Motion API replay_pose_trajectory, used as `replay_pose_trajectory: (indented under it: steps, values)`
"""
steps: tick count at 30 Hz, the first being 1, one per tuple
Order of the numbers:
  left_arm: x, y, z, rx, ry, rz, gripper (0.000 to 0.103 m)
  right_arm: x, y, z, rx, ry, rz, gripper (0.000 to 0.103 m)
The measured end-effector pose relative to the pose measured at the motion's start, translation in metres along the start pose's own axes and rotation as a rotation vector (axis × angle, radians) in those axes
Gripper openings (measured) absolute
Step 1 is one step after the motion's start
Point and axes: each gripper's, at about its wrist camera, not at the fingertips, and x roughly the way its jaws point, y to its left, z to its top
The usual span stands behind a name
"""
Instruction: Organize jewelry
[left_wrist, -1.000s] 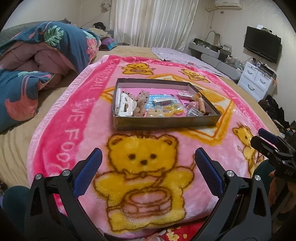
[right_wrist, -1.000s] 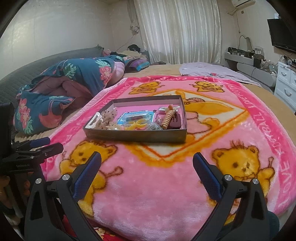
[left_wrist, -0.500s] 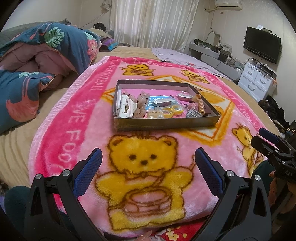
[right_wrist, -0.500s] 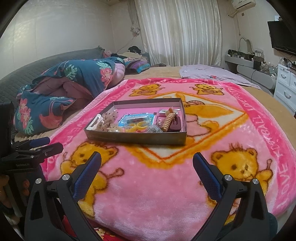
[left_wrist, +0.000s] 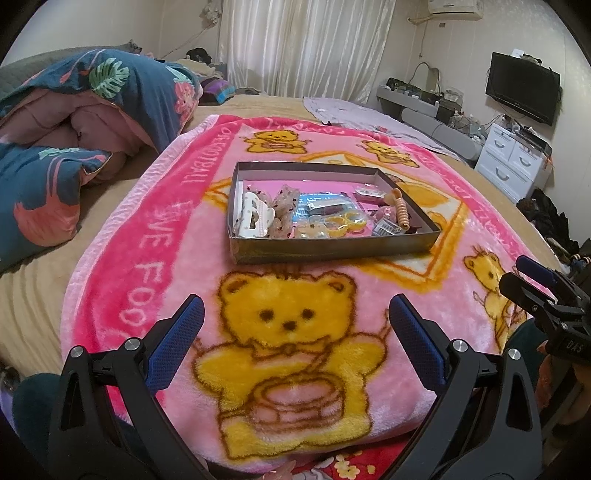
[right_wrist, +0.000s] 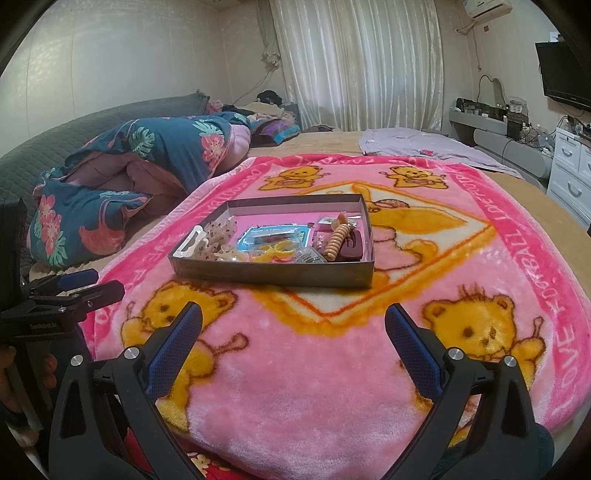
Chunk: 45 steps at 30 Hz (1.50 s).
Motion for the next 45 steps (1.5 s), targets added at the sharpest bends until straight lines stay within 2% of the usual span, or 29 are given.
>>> replay_pose_trajectory:
  steps: [45]
  values:
    - [0.0019, 0.0038, 0.0002, -0.002, 0.018, 0.011, 0.094, -0.0003, 0.0013, 0.0006, -0.004, 0.001, -0.002, 0.099]
